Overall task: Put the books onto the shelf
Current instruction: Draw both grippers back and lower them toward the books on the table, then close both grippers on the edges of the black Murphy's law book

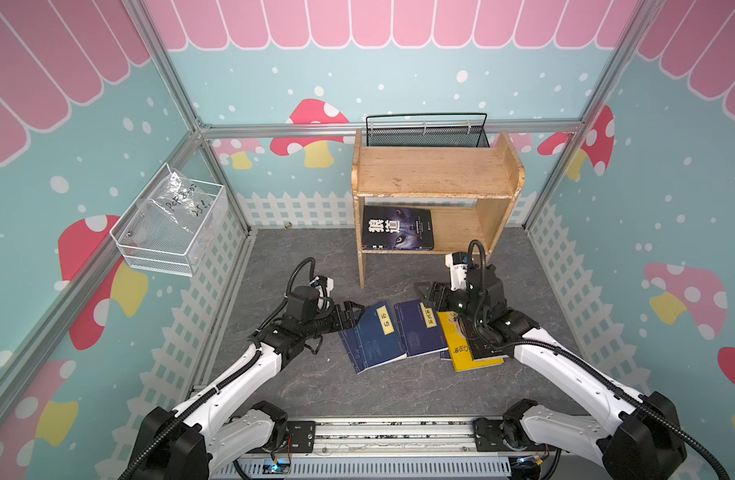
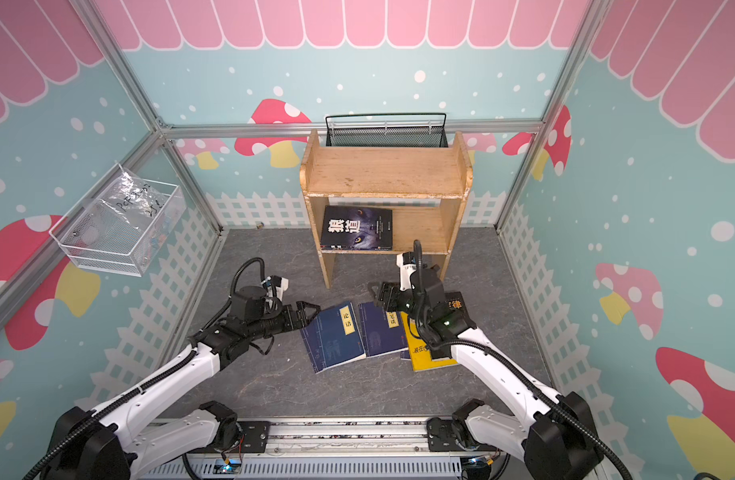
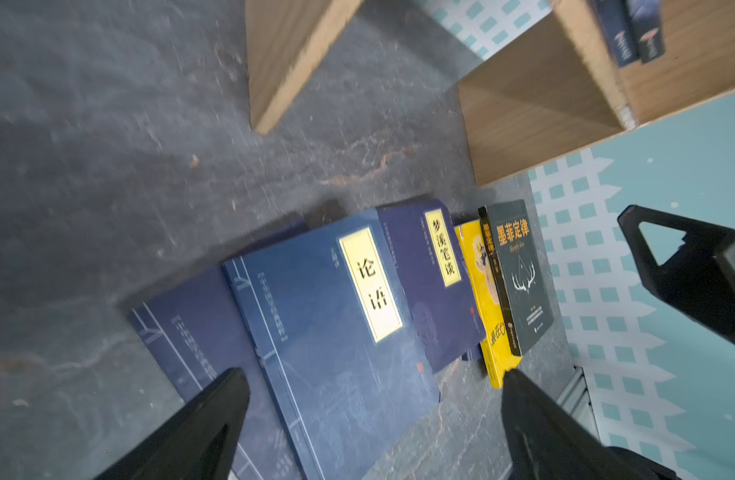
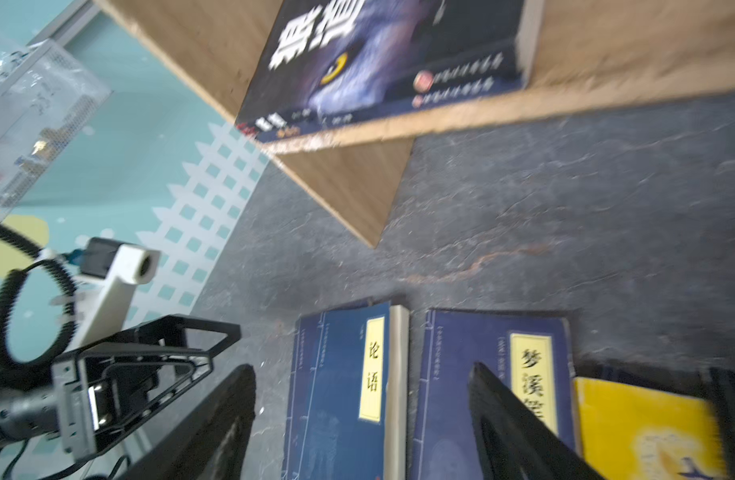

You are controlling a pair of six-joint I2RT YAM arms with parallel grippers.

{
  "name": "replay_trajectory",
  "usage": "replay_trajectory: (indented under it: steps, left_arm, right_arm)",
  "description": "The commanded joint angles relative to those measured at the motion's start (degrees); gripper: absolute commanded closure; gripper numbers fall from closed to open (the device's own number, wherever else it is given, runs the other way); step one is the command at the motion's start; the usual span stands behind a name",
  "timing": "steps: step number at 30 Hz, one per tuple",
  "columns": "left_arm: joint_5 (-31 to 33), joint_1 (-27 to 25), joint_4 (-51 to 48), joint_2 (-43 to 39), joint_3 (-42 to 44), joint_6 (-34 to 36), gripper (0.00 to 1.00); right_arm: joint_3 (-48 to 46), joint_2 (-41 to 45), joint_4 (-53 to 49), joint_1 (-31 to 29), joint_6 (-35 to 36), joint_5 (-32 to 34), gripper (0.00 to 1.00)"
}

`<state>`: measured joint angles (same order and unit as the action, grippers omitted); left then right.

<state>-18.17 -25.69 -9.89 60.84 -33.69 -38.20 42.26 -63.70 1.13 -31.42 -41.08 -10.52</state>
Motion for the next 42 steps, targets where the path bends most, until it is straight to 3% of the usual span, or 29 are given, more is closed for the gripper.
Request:
replay_trajectory:
  steps: [1, 4, 11, 15, 18, 23, 26, 34, 39, 42]
  left_arm:
    - [2.67, -2.52, 2.77, 1.45, 3.34, -7.86, 0.04]
    - [9.73, -5.47, 1.89, 3.52, 5.03, -13.2, 0.05]
    - [10.68, -8.5, 9.84, 8.51, 9.05, -19.46, 0.06]
    - [12.52, -10.02, 11.02, 8.05, 9.6, -20.4, 0.07]
    - [15.43, -10.96, 8.33, 5.17, 8.49, -18.39, 0.07]
    - [16.64, -11.18, 4.11, 1.95, 4.43, -12.73, 0.06]
    - [16.49, -12.13, 3.74, 2.65, 2.06, -11.23, 0.06]
    - [14.92, -19.21, 7.38, 14.69, -7.63, -8.75, 0.06]
    - [11.89, -23.94, 12.77, 25.5, -14.76, -8.01, 0.06]
    - [10.66, -26.74, 14.97, 31.57, -18.78, -8.14, 0.06]
  right_arm:
    - [-5.0, -1.92, 5.12, -1.53, -3.65, -2.52, 0.2]
    - [-7.9, -6.28, 9.64, -3.43, -5.97, -3.05, 0.21]
    - [-8.09, -19.4, 17.5, -6.96, -8.82, -5.57, 0.33]
    - [-8.02, -20.61, 17.16, -7.34, -9.41, -4.1, 0.37]
    - [-8.23, -17.01, 13.79, -7.34, -7.61, 1.87, 0.34]
    - [-4.99, -11.58, -1.99, -5.9, -4.31, 17.25, 0.22]
    - [-4.7, -8.14, -8.15, -1.62, -3.92, 23.24, 0.17]
    - [-11.35, 7.14, -8.71, 16.23, -1.16, 29.26, 0.01]
    - [-11.76, 6.84, -7.71, 26.37, 6.32, 24.97, 0.0]
    - [-13.35, 1.8, -3.07, 32.43, 10.66, 17.92, 0.0]
